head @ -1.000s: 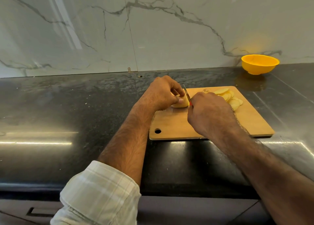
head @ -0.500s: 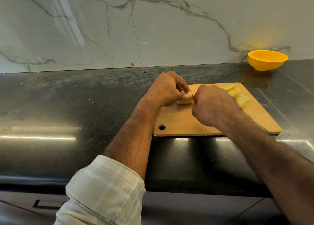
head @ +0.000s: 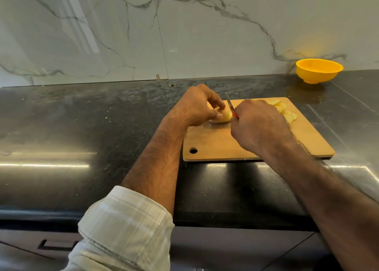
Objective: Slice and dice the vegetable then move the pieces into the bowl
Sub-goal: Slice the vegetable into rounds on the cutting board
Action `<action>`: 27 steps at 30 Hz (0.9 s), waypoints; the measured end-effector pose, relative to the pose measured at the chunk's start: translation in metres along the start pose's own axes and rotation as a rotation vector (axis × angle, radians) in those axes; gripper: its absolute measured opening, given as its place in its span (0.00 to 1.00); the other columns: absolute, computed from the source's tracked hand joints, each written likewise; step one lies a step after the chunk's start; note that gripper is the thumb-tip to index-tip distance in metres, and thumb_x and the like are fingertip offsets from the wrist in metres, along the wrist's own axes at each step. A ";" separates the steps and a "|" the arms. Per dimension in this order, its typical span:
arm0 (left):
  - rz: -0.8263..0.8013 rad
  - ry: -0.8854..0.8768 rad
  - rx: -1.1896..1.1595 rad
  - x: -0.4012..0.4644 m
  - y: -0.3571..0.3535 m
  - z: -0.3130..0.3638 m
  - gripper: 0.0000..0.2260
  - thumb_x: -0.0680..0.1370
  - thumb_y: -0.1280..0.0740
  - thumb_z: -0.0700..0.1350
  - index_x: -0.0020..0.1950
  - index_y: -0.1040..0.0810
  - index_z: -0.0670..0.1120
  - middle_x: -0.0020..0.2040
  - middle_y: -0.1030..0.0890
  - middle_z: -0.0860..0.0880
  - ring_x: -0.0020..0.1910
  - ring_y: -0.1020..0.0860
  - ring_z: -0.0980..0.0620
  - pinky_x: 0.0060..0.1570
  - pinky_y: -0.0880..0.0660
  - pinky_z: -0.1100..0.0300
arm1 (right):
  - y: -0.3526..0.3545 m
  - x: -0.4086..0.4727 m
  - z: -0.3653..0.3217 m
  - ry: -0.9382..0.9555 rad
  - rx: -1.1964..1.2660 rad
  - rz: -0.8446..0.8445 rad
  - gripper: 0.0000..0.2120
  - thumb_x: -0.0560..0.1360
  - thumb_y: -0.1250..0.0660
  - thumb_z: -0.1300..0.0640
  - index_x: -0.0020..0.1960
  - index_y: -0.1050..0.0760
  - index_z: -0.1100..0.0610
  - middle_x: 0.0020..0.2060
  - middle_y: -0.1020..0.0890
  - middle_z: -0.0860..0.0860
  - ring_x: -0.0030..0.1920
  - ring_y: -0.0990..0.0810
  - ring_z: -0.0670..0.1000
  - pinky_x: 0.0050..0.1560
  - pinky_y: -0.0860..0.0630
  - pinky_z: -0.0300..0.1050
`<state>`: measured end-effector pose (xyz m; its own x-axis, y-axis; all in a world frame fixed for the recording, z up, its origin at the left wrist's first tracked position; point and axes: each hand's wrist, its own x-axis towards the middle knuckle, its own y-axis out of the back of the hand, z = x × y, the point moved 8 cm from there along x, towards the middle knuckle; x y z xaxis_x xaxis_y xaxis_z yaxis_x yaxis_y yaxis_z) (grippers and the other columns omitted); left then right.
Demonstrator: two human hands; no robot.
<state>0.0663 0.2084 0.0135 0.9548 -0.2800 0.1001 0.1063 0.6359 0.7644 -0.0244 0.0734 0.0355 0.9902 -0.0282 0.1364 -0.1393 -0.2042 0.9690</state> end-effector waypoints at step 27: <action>0.031 -0.010 0.047 0.006 0.000 0.001 0.10 0.75 0.20 0.44 0.55 0.12 0.53 0.56 0.14 0.53 0.60 0.19 0.54 0.63 0.22 0.55 | -0.025 0.008 -0.012 -0.043 0.015 -0.189 0.17 0.81 0.30 0.54 0.68 0.27 0.55 0.53 0.23 0.55 0.51 0.24 0.54 0.52 0.21 0.52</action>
<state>0.0717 0.2062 0.0143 0.9546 -0.2679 0.1305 0.0633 0.6102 0.7897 -0.0130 0.0895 0.0151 0.9979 -0.0300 -0.0571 0.0490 -0.2241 0.9733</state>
